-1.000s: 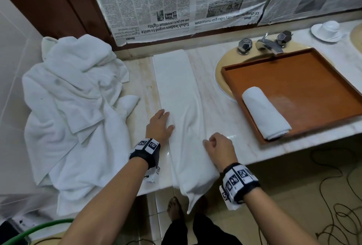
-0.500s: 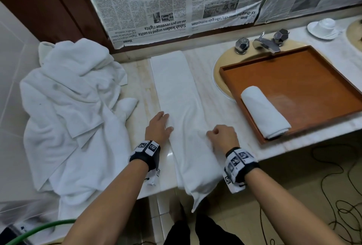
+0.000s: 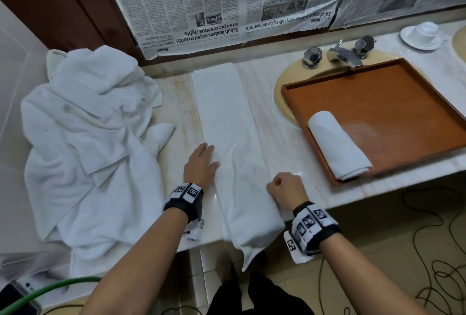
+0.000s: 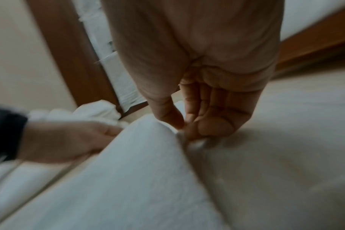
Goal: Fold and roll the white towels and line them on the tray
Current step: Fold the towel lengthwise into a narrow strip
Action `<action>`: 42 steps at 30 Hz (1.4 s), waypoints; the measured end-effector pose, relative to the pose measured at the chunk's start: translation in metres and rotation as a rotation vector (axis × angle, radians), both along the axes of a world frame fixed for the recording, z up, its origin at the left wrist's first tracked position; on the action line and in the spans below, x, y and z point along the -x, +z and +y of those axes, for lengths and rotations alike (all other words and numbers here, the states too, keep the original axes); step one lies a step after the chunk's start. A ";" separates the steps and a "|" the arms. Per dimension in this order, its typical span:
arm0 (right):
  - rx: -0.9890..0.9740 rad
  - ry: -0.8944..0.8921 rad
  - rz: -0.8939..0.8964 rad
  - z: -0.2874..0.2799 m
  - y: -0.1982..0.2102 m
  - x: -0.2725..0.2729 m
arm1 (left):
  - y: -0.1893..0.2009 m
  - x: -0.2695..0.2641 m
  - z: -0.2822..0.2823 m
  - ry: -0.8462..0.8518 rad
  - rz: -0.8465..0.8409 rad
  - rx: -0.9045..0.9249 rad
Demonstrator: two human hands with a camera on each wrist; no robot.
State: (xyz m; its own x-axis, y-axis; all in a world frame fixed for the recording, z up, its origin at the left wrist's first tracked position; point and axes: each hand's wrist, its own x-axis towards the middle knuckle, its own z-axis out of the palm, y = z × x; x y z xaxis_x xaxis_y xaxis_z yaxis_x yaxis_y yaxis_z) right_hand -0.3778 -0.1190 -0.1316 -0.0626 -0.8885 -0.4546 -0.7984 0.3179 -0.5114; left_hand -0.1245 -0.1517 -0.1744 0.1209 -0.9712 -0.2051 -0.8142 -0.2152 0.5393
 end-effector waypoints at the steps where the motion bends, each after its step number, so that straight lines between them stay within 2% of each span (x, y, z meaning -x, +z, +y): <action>1: 0.005 -0.049 -0.016 -0.003 0.001 0.007 | 0.000 0.001 0.000 0.005 -0.001 0.003; 5: 0.059 -0.107 -0.012 0.003 0.002 0.022 | -0.001 0.006 0.001 0.015 -0.018 0.012; 9: 0.050 -0.037 -0.094 0.017 -0.005 0.023 | 0.000 0.008 0.007 0.017 -0.013 0.037; 16: 0.014 0.051 -0.069 0.023 -0.016 0.023 | 0.002 0.012 0.045 -0.049 -0.096 0.078; 20: 0.032 0.018 -0.124 0.024 -0.007 0.039 | 0.005 0.013 0.045 0.000 -0.088 0.045; 25: -0.037 0.205 -0.161 0.053 0.004 0.031 | 0.010 0.018 0.049 0.016 -0.096 -0.007; 28: 0.055 0.174 -0.212 0.063 0.010 0.024 | 0.011 0.018 0.053 0.008 -0.095 -0.024; 30: 0.102 0.148 -0.148 0.064 0.010 0.022 | 0.012 0.017 0.055 0.006 -0.081 -0.024; 34: 0.011 0.176 0.021 0.065 0.005 0.022 | 0.017 0.017 0.059 0.001 -0.066 -0.045; 37: 0.150 0.161 -0.004 0.062 0.006 0.022 | 0.018 0.015 0.073 0.008 0.001 -0.041; 39: 0.270 0.256 -0.029 0.059 0.004 0.017 | 0.016 0.015 0.085 -0.030 -0.014 -0.016; 42: 0.338 0.502 0.082 0.053 -0.004 0.000 | 0.015 0.021 0.096 -0.152 -0.138 -0.014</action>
